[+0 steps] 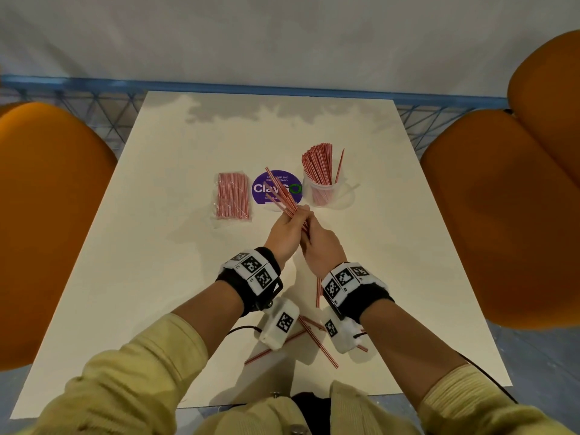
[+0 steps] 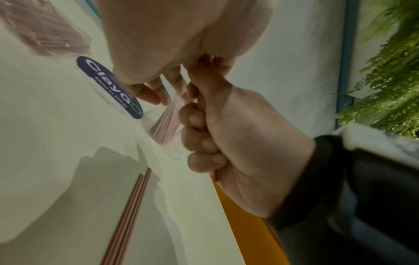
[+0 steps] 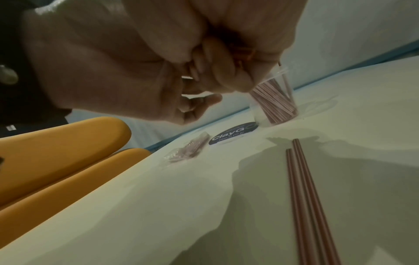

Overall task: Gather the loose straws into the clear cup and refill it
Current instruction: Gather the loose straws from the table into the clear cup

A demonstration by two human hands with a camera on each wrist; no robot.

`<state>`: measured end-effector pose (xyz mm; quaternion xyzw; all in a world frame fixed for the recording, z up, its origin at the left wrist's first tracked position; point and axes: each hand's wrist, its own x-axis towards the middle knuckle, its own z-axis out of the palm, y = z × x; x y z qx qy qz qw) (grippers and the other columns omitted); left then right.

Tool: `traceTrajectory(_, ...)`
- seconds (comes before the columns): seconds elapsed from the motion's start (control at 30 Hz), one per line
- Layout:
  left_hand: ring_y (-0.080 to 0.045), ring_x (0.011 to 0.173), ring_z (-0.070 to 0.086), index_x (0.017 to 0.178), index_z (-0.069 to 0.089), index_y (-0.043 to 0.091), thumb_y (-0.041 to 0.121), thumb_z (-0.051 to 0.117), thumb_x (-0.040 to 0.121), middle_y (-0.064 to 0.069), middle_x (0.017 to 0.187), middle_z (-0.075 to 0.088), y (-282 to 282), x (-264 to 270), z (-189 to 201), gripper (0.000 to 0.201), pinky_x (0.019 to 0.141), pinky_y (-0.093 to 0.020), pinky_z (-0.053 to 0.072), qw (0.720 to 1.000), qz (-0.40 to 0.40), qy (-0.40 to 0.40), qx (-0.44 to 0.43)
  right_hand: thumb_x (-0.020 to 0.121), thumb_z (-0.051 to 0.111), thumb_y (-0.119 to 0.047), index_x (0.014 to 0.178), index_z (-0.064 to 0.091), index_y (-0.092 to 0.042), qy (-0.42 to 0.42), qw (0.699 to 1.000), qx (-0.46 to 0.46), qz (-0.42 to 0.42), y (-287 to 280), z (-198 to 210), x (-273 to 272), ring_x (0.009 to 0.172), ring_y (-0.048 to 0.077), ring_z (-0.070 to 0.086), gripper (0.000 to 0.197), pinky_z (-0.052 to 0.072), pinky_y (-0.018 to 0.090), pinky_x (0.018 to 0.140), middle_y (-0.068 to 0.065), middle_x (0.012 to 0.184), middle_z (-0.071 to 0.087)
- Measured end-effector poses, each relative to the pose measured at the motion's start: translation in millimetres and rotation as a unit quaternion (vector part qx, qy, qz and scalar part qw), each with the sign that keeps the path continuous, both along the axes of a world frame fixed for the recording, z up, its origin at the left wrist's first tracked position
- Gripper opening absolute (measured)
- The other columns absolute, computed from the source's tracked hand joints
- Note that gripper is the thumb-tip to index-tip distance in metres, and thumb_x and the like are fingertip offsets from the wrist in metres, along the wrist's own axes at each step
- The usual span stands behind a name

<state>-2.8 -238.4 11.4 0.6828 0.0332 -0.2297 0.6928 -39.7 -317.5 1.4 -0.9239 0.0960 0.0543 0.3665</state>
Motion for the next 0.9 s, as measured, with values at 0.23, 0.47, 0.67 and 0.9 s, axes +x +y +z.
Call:
traceTrajectory(0.23,-0.001,0.073,0.064,0.105,0.044,0.022,0.017,0.054,0.092,0.002,0.083,0.067,5.3,19.9,13.6,0.017,0.081,-0.023,0.052,0.987,0.118,-0.099,-0.055,0.098,0.036,-0.025,0.088,0.038,-0.012,-0.008,1.000,0.018,0.015,-5.0,-1.8,1.0,0.054,0.020,0.046,0.017,0.033,0.031,0.059,0.004,0.062,0.050)
traceTrajectory(0.47,-0.011,0.062,0.050,0.109,0.050,0.016,0.027,0.037,0.100,0.004,0.071,0.049,8.1,34.7,11.3,0.019,0.062,-0.030,0.045,0.953,0.184,-0.237,0.049,0.094,0.044,-0.026,0.079,0.040,-0.012,0.011,0.997,0.079,0.015,2.5,3.6,2.3,0.053,0.016,0.042,0.021,0.032,0.029,0.054,0.000,0.059,0.046)
traceTrajectory(0.67,-0.012,0.068,0.060,0.101,0.053,0.011,0.028,0.037,0.100,0.004,0.082,0.061,7.3,30.1,4.8,0.023,0.064,-0.019,0.046,0.963,0.111,-0.220,0.108,0.092,0.043,-0.028,0.087,0.048,-0.022,0.020,0.993,0.117,-0.006,9.1,4.4,4.3,0.069,0.028,0.056,0.009,0.045,0.036,0.069,0.010,0.074,0.060)
traceTrajectory(0.9,-0.002,0.065,0.050,0.097,0.048,0.014,0.027,0.041,0.098,0.013,0.075,0.050,12.0,42.2,6.5,0.014,0.059,-0.013,0.042,0.952,0.173,-0.225,0.117,0.091,0.048,-0.033,0.082,0.057,-0.011,0.022,0.981,0.189,-0.031,0.6,14.4,7.3,0.051,0.015,0.048,0.025,0.038,0.025,0.055,0.001,0.061,0.057)
